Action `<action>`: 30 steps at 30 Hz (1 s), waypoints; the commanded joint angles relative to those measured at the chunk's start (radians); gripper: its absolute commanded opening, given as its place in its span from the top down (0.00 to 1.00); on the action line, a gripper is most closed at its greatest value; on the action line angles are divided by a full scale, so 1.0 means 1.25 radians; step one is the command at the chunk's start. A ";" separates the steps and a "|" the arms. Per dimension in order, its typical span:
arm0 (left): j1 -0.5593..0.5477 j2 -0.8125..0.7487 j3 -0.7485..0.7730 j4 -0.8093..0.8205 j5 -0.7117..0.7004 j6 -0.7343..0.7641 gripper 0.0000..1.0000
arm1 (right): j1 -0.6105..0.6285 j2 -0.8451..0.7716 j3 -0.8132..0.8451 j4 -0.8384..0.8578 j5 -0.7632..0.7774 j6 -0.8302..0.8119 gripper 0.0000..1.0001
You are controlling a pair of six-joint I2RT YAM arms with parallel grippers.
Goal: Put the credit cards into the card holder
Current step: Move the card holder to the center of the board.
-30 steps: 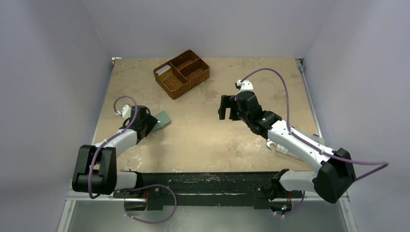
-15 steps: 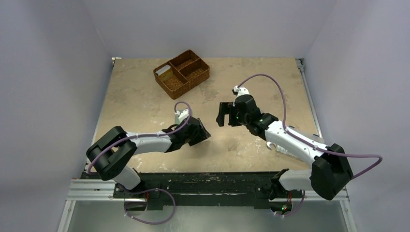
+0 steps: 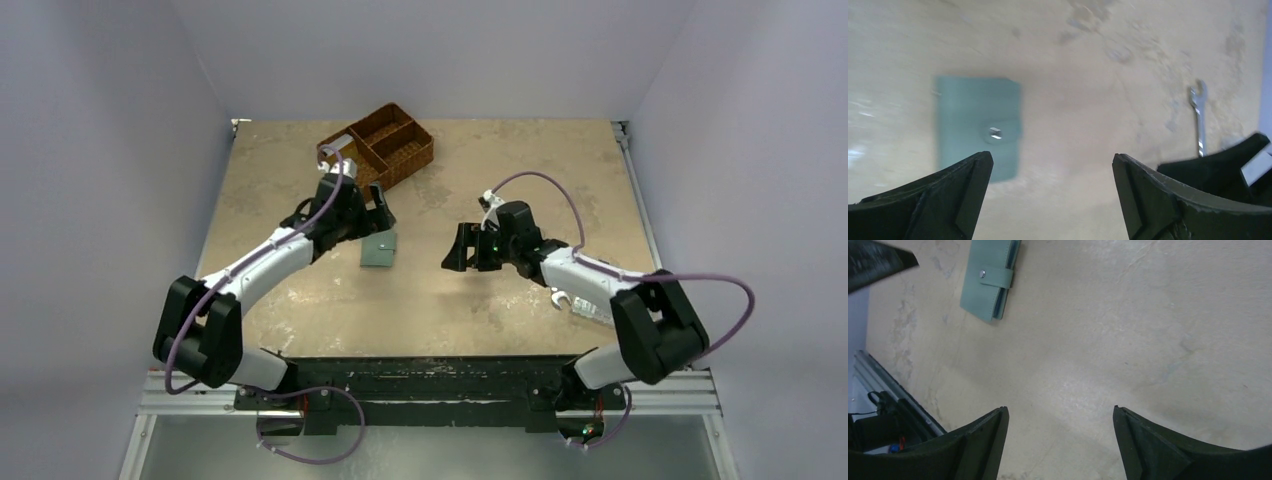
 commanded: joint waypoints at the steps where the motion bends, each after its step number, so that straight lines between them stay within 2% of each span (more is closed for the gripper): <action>1: 0.087 0.047 0.054 -0.164 0.049 0.162 0.00 | 0.008 0.093 0.044 0.158 -0.155 0.068 0.21; 4: 0.139 0.102 0.090 -0.177 0.124 0.159 0.06 | 0.018 0.156 0.080 0.178 -0.176 0.082 0.24; 7: 0.169 0.194 0.129 -0.201 0.096 0.178 0.09 | 0.030 0.204 0.111 0.180 -0.182 0.088 0.24; 9: 0.184 0.248 0.137 -0.201 0.072 0.188 0.15 | 0.041 0.221 0.127 0.184 -0.182 0.093 0.24; 12: 0.220 0.302 0.108 -0.131 0.248 0.189 0.29 | 0.060 0.235 0.141 0.183 -0.170 0.094 0.24; 15: 0.221 0.329 0.071 -0.065 0.363 0.181 0.39 | 0.072 0.252 0.150 0.183 -0.160 0.094 0.26; 20: 0.212 0.326 -0.010 0.039 0.472 0.138 0.56 | 0.076 0.280 0.167 0.188 -0.145 0.099 0.34; 24: 0.154 0.316 -0.012 0.034 0.456 0.147 0.65 | 0.088 0.276 0.186 0.144 -0.042 0.072 0.38; 27: 0.106 0.335 -0.003 0.027 0.454 0.146 0.70 | 0.121 0.275 0.227 0.047 0.115 0.042 0.40; 30: 0.102 0.353 0.005 0.033 0.470 0.140 0.72 | 0.162 0.288 0.276 -0.044 0.279 0.028 0.40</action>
